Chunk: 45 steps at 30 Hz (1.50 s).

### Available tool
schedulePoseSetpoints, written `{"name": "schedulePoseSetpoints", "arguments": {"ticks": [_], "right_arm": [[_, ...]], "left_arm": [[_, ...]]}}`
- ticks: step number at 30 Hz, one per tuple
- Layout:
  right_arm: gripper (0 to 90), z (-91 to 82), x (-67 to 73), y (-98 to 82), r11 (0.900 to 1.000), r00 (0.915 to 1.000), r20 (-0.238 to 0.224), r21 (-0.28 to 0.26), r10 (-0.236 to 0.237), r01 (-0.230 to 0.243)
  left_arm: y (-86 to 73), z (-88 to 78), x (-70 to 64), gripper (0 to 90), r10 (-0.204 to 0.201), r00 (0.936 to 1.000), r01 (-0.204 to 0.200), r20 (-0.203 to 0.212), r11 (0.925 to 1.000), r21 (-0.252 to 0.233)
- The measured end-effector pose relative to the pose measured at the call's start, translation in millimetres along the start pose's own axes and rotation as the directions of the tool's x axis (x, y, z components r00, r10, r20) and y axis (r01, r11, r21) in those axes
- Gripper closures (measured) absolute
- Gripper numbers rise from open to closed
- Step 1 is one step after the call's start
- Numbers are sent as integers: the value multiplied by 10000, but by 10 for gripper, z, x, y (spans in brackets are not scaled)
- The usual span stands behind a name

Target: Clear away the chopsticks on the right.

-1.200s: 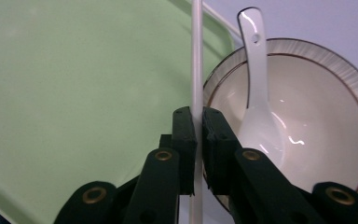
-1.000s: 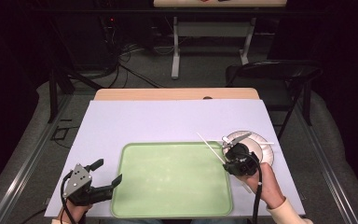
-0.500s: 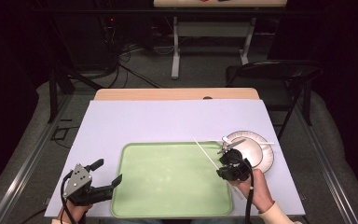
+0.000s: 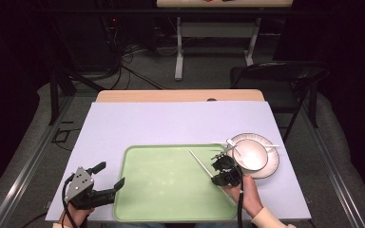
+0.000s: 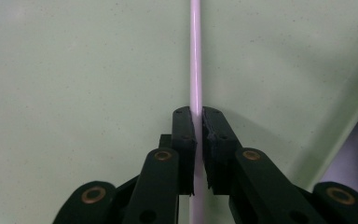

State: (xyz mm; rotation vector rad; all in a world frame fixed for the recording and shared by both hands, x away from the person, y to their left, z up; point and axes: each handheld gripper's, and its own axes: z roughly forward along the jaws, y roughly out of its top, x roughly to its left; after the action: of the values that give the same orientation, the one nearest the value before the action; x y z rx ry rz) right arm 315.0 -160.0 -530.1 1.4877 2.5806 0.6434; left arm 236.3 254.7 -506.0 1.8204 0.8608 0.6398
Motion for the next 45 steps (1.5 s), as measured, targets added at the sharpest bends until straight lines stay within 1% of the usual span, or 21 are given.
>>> {"name": "schedulePoseSetpoints", "arguments": {"ticks": [7, 9, 10, 11, 12, 13, 16, 19, 20, 23, 25, 27, 30, 33, 34, 36, 37, 38, 41, 42, 45], "right_arm": [[746, -3, 29, -5, 9997, 9995, 160, -32, -259, 259], [639, -12, 34, -13, 9983, 9981, 213, 9, -578, 578], [639, -12, 34, -13, 9983, 9981, 213, 9, -578, 578], [561, -36, 37, -22, 9968, 9966, 211, -24, -792, 793], [561, -36, 37, -22, 9968, 9966, 211, -24, -792, 793], [459, -101, 49, -28, 9920, 9918, 276, -178, -1248, 1253], [379, -176, 53, -37, 9862, 9869, 401, -501, -1561, 1580], [233, -358, 40, -37, 9695, 9741, 510, -980, -2205, 2246], [233, -358, 40, -37, 9695, 9741, 510, -980, -2205, 2246], [137, -561, -27, -15, 9461, 9569, 558, -1442, -2849, 2901], [127, -616, -52, -12, 9410, 9545, 575, -1600, -2926, 2981], [81, -768, -150, 5, 9295, 9471, 889, -1833, -3085, 3200], [59, -859, -238, 27, 9235, 9410, 1225, -1885, -3155, 3342], [0, -1042, -449, 104, 9217, 9336, 1795, -1838, -3102, 3416], [0, -1042, -449, 104, 9217, 9336, 1795, -1838, -3102, 3416], [0, -1132, -577, 144, 9190, 9317, 1909, -1923, -3089, 3441], [0, -1207, -709, 182, 9203, 9316, 2036, -1938, -3012, 3399], [0, -1207, -709, 182, 9203, 9316, 2036, -1938, -3012, 3399], [0, -1300, -968, 245, 9212, 9317, 2217, -2020, -2876, 3324], [0, -1300, -968, 245, 9212, 9317, 2217, -2020, -2876, 3324], [0, -1313, -1212, 317, 9333, 9338, 2337, -1735, -2710, 3143]], "left_arm": [[0, 0, 0, 155, 3, 10000, -3, 22, 10000, -18], [0, -3, 0, 156, -11, 10000, 11, 55, 10000, -14], [0, -3, 0, 155, -11, 10000, 11, 55, 10000, -14], [-1, -3, 1, 156, -8, 10000, 8, 51, 10000, -22], [-1, -3, 1, 156, -8, 10000, 8, 51, 10000, -22], [-2, -4, 1, 155, -23, 10000, 23, 56, 10000, -33], [-2, -5, 1, 155, -15, 10000, 15, 47, 10000, -23], [0, -2, 1, 155, 11, 10000, -11, 31, 10000, 9], [1, -1, 2, 155, 11, 10000, -11, 44, 10000, -2], [0, 2, 0, 156, -5, 10000, 5, -2, 10000, -26], [0, 2, -1, 155, 0, 10000, 0, 5, 10000, -21], [0, -2, 3, 155, 3, 10000, -3, 32, 10000, 4], [0, 0, 3, 155, -3, 10000, 3, 26, 10000, 4], [-1, 1, 1, 155, -5, 10000, 5, 0, 10000, -34], [-1, 1, 1, 156, -5, 10000, 5, 0, 10000, -34], [1, -1, 3, 155, -8, 10000, 8, 11, 10000, 0], [0, 0, 2, 155, -26, 10000, 26, 19, 10000, -8], [0, 1, 4, 155, -8, 10000, 8, 29, 10000, 3], [0, 3, 1, 156, -19, 10000, 19, -22, 10000, -6], [0, 5, 1, 156, -16, 10000, 16, 12, 10000, -4], [0, 3, 1, 155, -22, 10000, 22, -10, 10000, -23]]}}
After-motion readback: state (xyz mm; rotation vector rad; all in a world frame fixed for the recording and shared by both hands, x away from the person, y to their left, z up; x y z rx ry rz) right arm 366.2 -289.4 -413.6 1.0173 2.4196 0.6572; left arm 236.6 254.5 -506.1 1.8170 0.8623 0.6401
